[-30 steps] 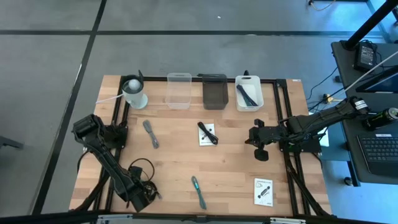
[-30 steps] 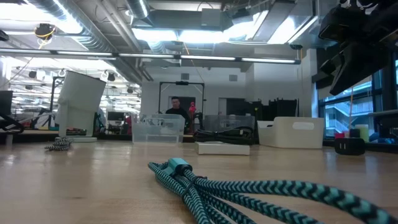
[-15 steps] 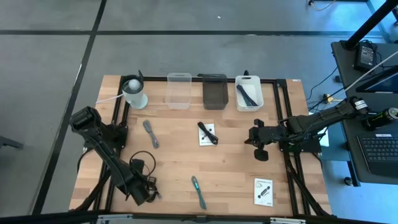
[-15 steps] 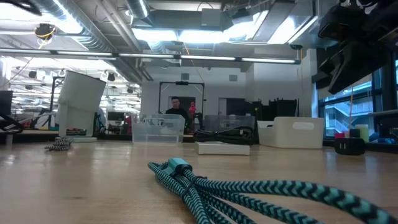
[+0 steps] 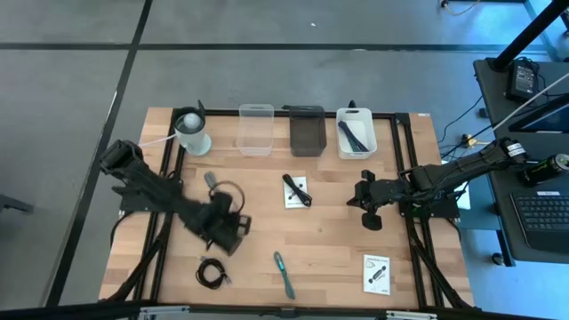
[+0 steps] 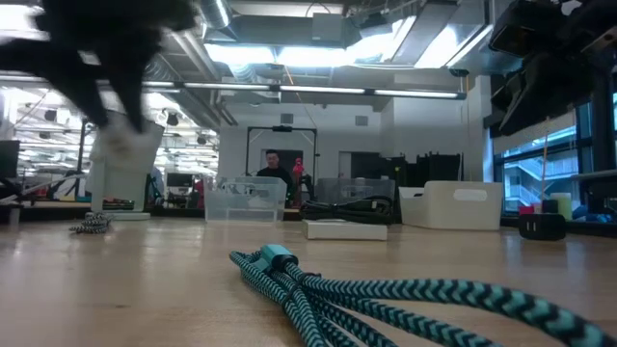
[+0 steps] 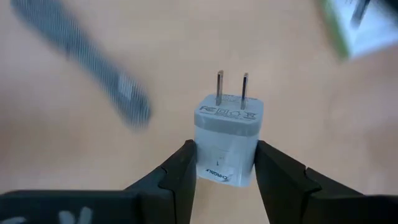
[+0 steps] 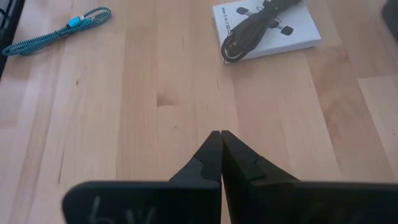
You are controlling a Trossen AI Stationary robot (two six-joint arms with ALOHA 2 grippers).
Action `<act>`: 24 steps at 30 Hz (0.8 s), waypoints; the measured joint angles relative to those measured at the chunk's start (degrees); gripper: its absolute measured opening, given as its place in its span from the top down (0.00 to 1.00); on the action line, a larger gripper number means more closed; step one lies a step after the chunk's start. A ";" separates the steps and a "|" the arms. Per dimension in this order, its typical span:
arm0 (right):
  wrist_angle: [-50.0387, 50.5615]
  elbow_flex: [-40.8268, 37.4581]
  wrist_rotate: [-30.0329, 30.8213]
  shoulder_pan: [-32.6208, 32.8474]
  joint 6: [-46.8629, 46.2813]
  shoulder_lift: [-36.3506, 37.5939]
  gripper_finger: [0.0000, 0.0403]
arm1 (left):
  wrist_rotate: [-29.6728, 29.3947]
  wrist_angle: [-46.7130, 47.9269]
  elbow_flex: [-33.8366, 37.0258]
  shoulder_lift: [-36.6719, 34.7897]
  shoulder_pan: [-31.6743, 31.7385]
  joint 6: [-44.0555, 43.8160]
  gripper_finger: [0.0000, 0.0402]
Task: Pick and place items into bin
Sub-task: Put the white charger adapter into the transparent bin
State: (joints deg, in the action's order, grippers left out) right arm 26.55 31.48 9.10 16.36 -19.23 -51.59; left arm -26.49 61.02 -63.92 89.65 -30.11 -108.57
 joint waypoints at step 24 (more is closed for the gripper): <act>-4.52 0.00 12.64 -0.09 -6.23 0.00 0.99 | 19.90 -29.15 -4.93 -3.43 62.91 79.06 0.65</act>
State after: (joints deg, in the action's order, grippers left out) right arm 22.03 31.48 21.74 16.27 -25.46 -51.59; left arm -6.58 31.86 -68.85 86.22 32.80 -29.52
